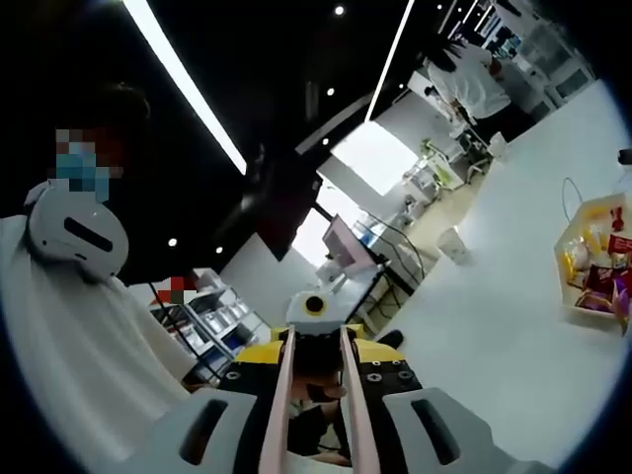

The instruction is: Place the target food into the container with the food tongs after gripping and lifting it, then release it inside without dropping or visibly crushing the food.

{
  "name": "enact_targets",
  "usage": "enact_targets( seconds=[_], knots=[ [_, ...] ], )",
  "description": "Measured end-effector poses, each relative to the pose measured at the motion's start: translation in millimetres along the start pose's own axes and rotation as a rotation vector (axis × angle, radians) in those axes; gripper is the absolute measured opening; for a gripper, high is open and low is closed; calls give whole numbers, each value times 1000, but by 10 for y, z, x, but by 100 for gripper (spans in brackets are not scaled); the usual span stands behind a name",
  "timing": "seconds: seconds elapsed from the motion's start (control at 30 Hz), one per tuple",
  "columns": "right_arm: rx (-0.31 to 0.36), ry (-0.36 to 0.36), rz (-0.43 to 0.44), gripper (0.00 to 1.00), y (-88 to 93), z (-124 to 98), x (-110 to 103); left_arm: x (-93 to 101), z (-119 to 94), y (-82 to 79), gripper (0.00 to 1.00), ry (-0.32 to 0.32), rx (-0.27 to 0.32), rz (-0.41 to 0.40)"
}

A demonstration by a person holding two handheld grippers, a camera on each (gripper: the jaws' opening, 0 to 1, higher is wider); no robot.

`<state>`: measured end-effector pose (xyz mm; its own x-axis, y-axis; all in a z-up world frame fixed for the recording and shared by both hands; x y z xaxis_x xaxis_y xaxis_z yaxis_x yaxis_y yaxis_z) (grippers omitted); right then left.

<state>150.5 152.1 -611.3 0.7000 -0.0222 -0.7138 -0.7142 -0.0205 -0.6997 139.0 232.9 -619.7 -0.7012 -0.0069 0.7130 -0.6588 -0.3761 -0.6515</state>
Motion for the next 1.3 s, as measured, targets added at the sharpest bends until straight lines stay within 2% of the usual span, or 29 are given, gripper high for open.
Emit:
enact_targets(
  seconds=[0.13,0.3,0.37,0.43,0.53,0.57,0.63,0.83,0.93,1.13,1.3],
  knots=[
    [8,-20,1,25,-15,-31,-28,27,47,-18,28,15,-26,-3],
    [22,-10,-1,24,-21,-62,-12,3,76,-13,22,16,-27,-31],
    [-25,16,-31,24,49,-93,20,0,65,-6,21,8,-32,-27],
    [-33,23,-34,24,59,-140,9,1,42,-16,20,4,-31,-29],
    [20,-18,9,21,11,-257,-53,31,38,-27,19,18,-29,-46],
    [19,-25,41,20,13,-272,-63,42,52,-19,19,19,-28,-42],
    [5,-22,39,20,24,-264,-55,50,80,-10,19,28,-23,-45],
    [14,-6,63,20,31,-258,-42,12,80,-7,21,19,-4,-50],
    [-11,4,75,21,55,-257,-21,9,80,11,21,8,-14,-45],
    [-16,3,22,21,51,-242,-86,34,76,13,22,16,-18,-31],
    [-17,-8,-23,21,35,-237,-139,90,79,-2,27,24,-19,2]
  ],
)
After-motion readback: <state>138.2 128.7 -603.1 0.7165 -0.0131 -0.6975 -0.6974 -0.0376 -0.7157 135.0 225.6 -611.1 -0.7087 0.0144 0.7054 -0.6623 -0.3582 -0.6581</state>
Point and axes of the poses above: the point that each gripper's makers call its tool centre point, and the gripper's own axes: z roughly forward along the fingers, x roughly to its right, y roughly out of its underside, the point moved 4 cm from there along -z, roughly backward along the fingers, and after that the axes turned 7 degrees about -x, right-handed, at the moved point
